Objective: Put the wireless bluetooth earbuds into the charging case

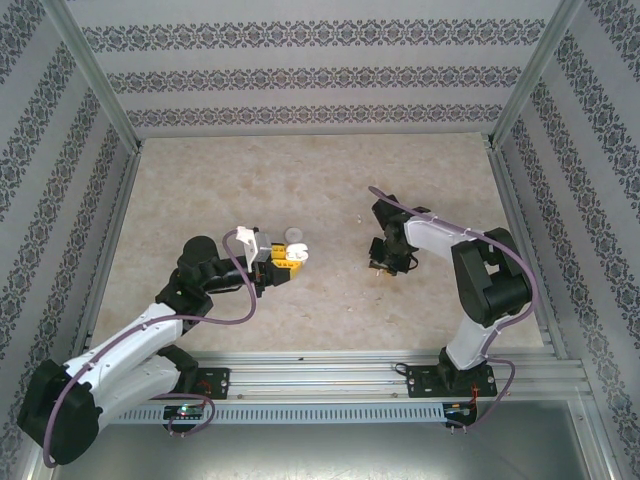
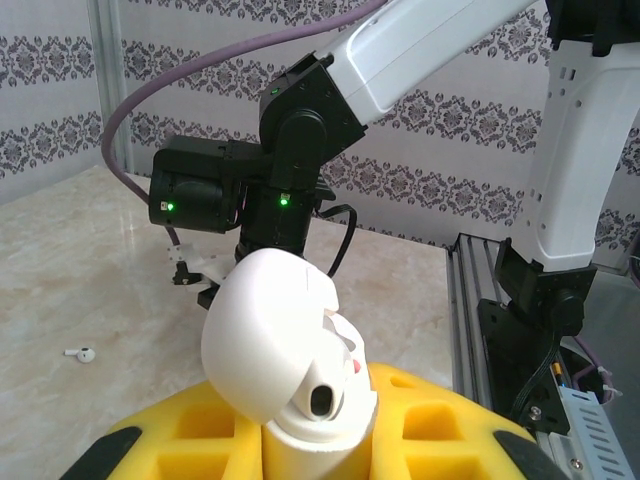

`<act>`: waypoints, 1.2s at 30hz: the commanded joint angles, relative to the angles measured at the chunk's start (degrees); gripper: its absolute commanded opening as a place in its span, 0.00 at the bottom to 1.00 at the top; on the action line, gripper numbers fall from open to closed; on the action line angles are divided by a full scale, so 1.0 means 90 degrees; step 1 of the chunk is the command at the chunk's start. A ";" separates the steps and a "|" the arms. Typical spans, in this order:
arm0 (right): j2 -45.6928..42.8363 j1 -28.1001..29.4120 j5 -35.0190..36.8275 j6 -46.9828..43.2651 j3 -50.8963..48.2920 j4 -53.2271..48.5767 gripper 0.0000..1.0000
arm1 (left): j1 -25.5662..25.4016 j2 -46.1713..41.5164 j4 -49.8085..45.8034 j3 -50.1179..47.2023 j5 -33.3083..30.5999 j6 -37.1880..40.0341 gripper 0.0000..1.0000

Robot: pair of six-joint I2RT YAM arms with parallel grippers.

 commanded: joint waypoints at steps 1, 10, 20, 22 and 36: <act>-0.0072 0.0215 -0.0233 -0.0149 0.0136 0.0300 0.19 | 0.0092 -0.0142 -0.0060 0.0027 0.0117 0.0087 0.00; -0.0286 0.0272 -0.0104 -0.0379 0.0167 -0.0087 0.21 | 0.0092 -0.0250 -0.0060 0.0024 0.0107 -0.0008 0.00; 0.0311 0.0659 0.0157 -0.0657 0.0389 -0.0584 0.26 | 0.0091 -0.0427 -0.0152 -0.0071 0.0016 -0.0101 0.00; 0.0367 0.0705 0.0022 -0.0680 0.0434 -0.0562 0.30 | 0.0092 -0.0470 -0.0261 -0.0046 -0.0005 -0.0060 0.00; -0.0155 0.0628 -0.0140 -0.1116 0.0824 -0.1265 0.41 | 0.0092 -0.0484 -0.0862 0.0276 -0.0040 0.0335 0.00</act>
